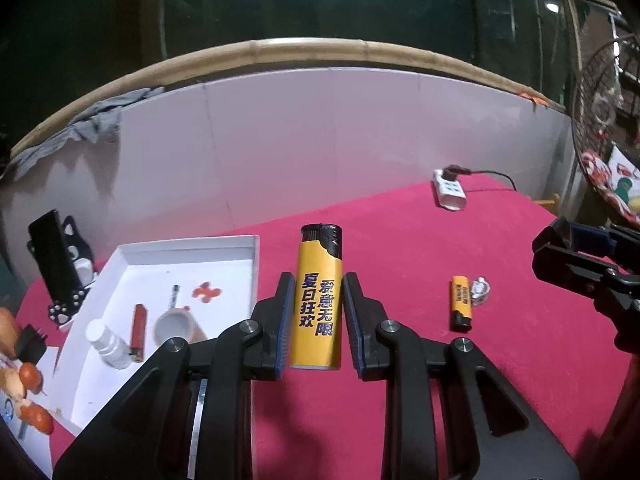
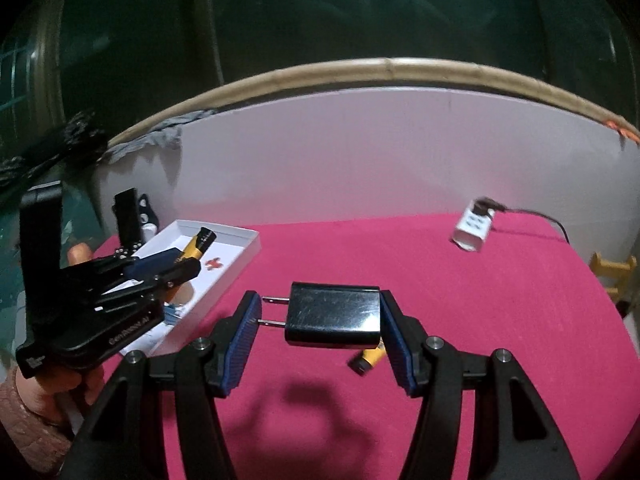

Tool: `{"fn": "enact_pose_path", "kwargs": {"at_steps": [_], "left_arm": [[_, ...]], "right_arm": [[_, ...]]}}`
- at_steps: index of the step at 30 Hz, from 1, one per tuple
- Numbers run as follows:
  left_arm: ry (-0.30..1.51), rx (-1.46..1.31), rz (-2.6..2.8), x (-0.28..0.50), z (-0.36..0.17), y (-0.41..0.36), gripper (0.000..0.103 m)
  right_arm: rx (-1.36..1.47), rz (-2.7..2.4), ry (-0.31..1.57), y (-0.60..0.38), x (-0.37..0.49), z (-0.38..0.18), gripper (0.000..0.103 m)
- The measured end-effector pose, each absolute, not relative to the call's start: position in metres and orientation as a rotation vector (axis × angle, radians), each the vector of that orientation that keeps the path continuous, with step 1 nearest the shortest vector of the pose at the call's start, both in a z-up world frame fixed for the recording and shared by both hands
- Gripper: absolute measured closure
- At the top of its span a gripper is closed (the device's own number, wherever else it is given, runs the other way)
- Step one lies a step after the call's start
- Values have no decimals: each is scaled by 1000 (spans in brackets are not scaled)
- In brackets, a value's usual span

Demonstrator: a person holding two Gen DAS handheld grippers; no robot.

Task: Organize rigid objects
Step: 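Carry the yellow lighter with the left gripper and the black charger with the right gripper toward the tray, then open the left gripper to drop the lighter in the tray while the right gripper releases the charger there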

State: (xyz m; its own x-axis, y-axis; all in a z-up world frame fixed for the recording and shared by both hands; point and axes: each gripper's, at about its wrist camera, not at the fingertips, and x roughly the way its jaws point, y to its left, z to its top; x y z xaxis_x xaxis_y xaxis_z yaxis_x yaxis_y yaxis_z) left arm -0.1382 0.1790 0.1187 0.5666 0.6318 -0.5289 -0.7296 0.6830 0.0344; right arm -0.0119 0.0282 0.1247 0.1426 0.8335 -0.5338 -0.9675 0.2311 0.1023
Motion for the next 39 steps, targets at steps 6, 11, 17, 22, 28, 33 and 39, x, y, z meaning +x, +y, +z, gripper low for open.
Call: {"fn": "enact_pose_path", "kwargs": {"at_steps": [6, 11, 17, 22, 28, 33, 39], "left_arm": [[504, -226, 857, -167, 122, 192, 79], [479, -260, 910, -196, 122, 207, 79], [460, -298, 969, -228, 120, 225, 79], [449, -336, 1006, -250, 115, 236, 79], [447, -368, 1031, -267, 109, 247, 79], [444, -390, 1066, -287, 111, 275, 79], [460, -438, 1113, -315, 113, 319, 79]], "right_arm": [[-339, 1389, 508, 52, -41, 136, 44], [-376, 1442, 483, 72, -65, 141, 44], [-418, 1501, 466, 95, -93, 143, 44], [-458, 1544, 455, 110, -117, 142, 44], [-502, 1589, 463, 130, -142, 137, 44], [-532, 1621, 489, 148, -158, 131, 44], [-555, 1650, 515, 169, -175, 123, 44]]}}
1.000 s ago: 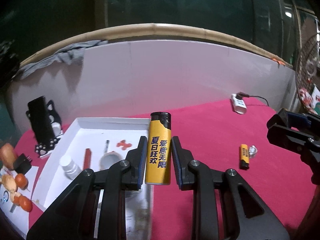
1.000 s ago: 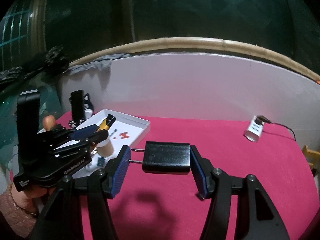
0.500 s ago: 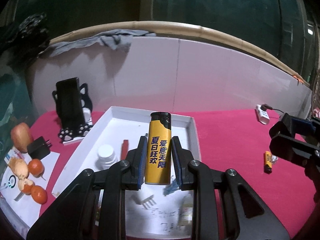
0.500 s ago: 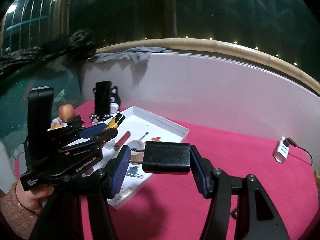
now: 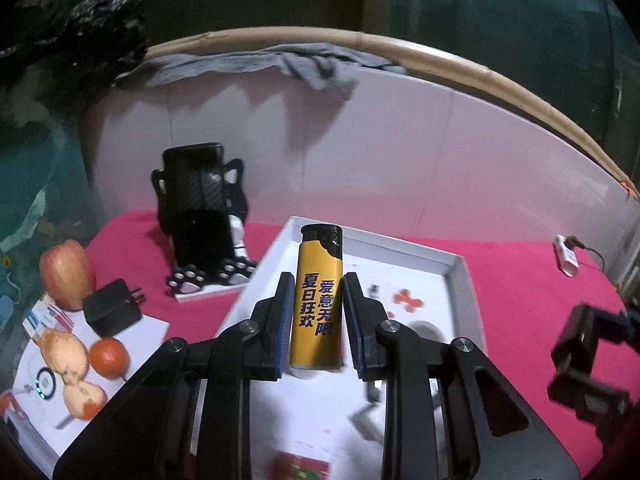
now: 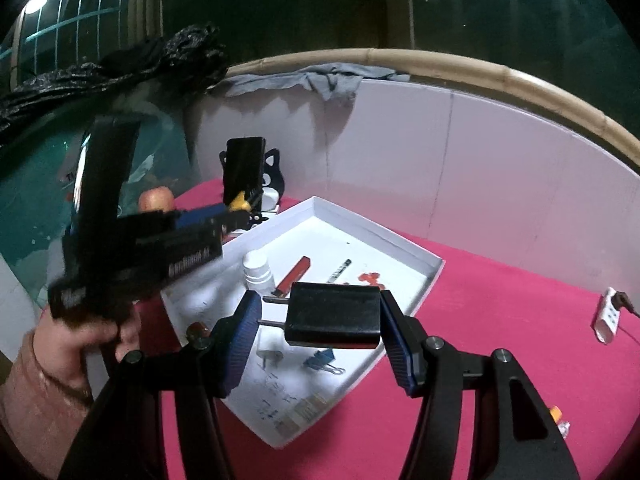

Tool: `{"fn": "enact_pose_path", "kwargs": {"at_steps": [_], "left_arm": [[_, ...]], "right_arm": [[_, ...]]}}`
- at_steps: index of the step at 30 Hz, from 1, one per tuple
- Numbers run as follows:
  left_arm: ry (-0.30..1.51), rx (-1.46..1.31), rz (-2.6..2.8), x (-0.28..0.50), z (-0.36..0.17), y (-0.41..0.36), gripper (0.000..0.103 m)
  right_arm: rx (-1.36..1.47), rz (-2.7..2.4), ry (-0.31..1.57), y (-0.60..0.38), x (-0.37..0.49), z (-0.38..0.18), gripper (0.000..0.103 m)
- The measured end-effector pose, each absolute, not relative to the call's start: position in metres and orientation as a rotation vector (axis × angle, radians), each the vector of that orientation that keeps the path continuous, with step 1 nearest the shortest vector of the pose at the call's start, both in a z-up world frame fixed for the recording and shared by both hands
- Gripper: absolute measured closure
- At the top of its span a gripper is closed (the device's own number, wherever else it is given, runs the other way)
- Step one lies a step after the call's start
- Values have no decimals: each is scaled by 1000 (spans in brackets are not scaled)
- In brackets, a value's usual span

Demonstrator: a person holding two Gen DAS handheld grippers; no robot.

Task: Organize rigid objects
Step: 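Open the left gripper to drop the lighter in the tray while the right gripper releases the charger there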

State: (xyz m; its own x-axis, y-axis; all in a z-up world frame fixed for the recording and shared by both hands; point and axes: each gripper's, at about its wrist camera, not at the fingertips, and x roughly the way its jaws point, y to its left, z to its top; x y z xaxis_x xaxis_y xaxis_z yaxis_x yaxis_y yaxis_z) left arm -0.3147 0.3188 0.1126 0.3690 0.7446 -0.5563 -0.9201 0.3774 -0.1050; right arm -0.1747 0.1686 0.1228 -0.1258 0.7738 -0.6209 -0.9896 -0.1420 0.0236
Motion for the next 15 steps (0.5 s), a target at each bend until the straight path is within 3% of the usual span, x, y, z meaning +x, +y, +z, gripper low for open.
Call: {"fn": "enact_pose_path", "kwargs": {"at_steps": [15], "left_arm": [[636, -410, 996, -266, 70, 345, 79]], "right_arm": [[-709, 1663, 608, 209, -216, 59, 44]]}}
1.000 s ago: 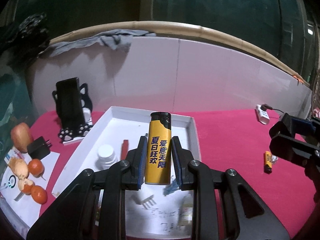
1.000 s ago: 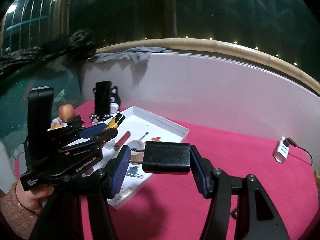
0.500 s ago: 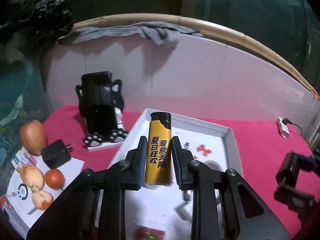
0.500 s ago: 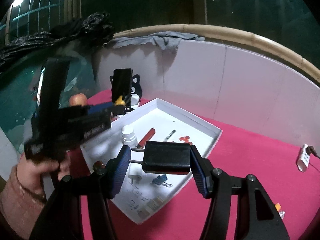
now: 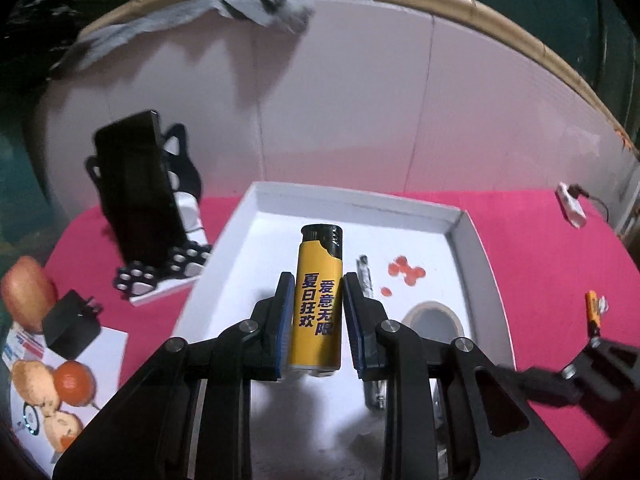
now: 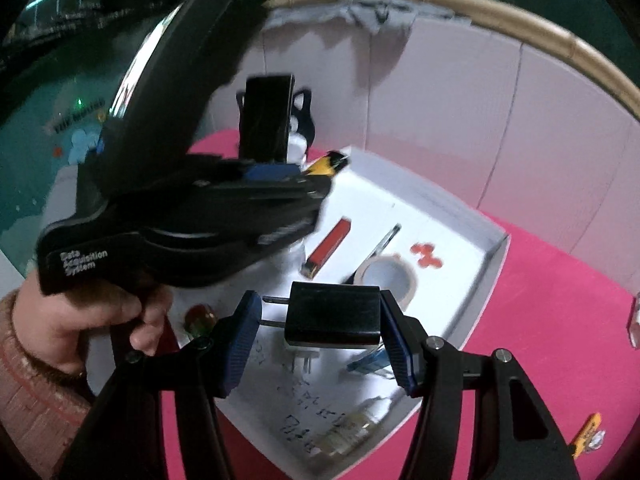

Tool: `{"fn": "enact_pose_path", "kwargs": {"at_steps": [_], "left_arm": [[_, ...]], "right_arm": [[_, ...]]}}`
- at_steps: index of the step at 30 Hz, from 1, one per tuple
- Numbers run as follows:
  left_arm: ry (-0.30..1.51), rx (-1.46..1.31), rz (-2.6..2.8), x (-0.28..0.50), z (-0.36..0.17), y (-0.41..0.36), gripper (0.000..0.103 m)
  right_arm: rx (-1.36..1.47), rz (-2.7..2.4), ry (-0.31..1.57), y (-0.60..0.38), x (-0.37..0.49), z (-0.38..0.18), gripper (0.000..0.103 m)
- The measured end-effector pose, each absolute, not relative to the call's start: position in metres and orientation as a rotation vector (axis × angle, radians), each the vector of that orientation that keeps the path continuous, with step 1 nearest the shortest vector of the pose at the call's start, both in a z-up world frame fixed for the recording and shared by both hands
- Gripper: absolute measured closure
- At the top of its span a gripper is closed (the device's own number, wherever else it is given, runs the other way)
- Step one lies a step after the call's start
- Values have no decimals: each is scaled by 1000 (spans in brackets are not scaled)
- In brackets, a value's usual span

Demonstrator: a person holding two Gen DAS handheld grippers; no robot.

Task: Organize rigid objects
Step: 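Open the left gripper to drop the lighter in the tray while the right gripper releases the charger there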

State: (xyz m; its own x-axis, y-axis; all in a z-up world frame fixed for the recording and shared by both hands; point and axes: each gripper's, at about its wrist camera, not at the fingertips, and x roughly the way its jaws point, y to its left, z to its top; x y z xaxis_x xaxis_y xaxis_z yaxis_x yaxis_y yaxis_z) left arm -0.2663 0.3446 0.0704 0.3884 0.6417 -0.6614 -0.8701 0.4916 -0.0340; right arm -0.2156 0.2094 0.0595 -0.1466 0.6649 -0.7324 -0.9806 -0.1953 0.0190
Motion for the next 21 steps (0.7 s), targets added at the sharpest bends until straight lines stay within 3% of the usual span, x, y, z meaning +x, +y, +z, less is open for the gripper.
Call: {"fn": "enact_pose_path", "kwargs": {"at_steps": [17, 18, 19, 20, 21], "left_arm": [[634, -381, 1070, -266, 78, 346, 75], [627, -379, 1075, -267, 79, 345, 67], [619, -378, 1083, -269, 81, 343, 57], [612, -378, 1093, -272, 83, 342, 29], [599, -375, 1108, -275, 84, 339, 9]], "right_arm": [[-726, 1647, 549, 204, -232, 51, 42], [-730, 1643, 528, 202, -234, 52, 34], [-731, 1639, 512, 200, -235, 53, 17], [-727, 1635, 493, 198, -236, 55, 14], [-720, 1633, 471, 194, -237, 57, 12]]}}
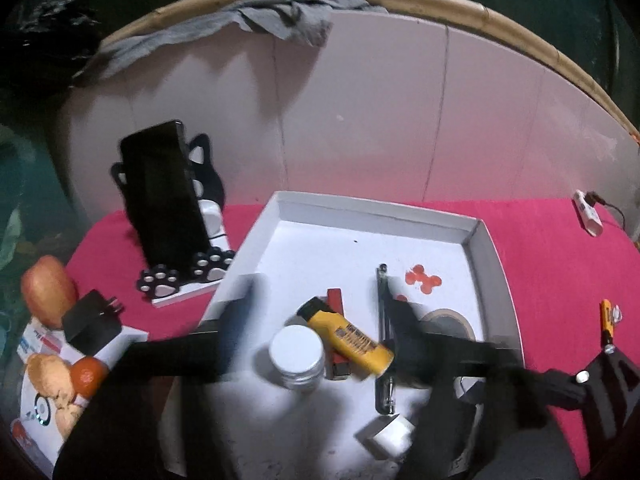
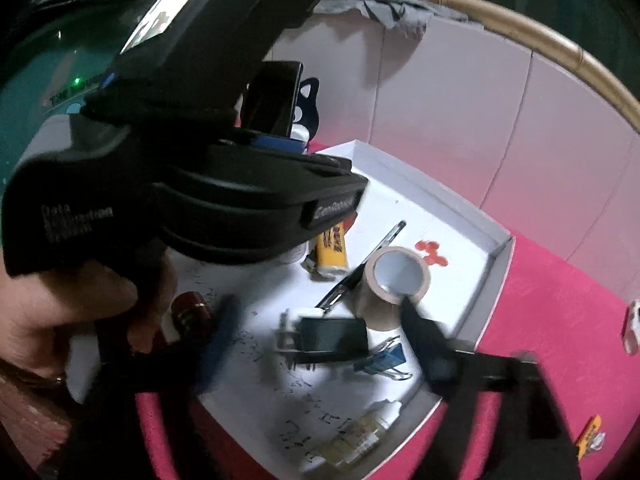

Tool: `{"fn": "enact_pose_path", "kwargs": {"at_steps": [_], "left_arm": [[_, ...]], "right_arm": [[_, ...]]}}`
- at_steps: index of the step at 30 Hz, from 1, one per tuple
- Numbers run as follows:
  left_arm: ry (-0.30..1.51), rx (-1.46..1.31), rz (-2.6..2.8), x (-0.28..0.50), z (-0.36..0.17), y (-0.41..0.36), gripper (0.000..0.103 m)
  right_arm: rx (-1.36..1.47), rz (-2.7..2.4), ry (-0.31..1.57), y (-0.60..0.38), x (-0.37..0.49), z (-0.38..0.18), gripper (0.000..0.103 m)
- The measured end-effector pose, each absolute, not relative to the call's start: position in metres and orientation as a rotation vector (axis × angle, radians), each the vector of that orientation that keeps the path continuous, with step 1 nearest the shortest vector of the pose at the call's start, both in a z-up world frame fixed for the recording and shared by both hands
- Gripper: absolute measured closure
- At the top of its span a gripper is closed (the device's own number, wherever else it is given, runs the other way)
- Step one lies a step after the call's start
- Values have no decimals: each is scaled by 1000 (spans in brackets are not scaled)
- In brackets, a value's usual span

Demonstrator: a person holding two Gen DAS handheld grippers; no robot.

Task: Organize rigid objects
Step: 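Open the left gripper to drop the lighter in the tray while the right gripper releases the charger there, then move both grippers back to the second lighter and clear sticker badge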

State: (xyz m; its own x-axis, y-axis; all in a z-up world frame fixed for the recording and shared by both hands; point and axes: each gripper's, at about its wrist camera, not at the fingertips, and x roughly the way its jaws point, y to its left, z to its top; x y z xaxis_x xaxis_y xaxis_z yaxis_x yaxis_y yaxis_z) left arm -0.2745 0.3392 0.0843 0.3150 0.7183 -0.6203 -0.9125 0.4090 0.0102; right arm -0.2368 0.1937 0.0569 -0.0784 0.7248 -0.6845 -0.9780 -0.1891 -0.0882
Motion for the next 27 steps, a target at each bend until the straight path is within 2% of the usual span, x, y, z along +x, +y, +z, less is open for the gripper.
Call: {"fn": "enact_pose_path", "kwargs": {"at_steps": [2, 3, 18, 27], "left_arm": [[568, -365, 1143, -281, 88, 333, 0], [561, -363, 1157, -284, 89, 330, 0], [424, -417, 1124, -289, 113, 270, 0], [470, -379, 1048, -253, 113, 247, 0]], "right_arm": [[-709, 1632, 451, 188, -236, 61, 5], [-699, 1628, 444, 184, -234, 62, 0], [-505, 1506, 557, 145, -161, 75, 0], [-430, 1434, 635, 126, -118, 65, 0]]}}
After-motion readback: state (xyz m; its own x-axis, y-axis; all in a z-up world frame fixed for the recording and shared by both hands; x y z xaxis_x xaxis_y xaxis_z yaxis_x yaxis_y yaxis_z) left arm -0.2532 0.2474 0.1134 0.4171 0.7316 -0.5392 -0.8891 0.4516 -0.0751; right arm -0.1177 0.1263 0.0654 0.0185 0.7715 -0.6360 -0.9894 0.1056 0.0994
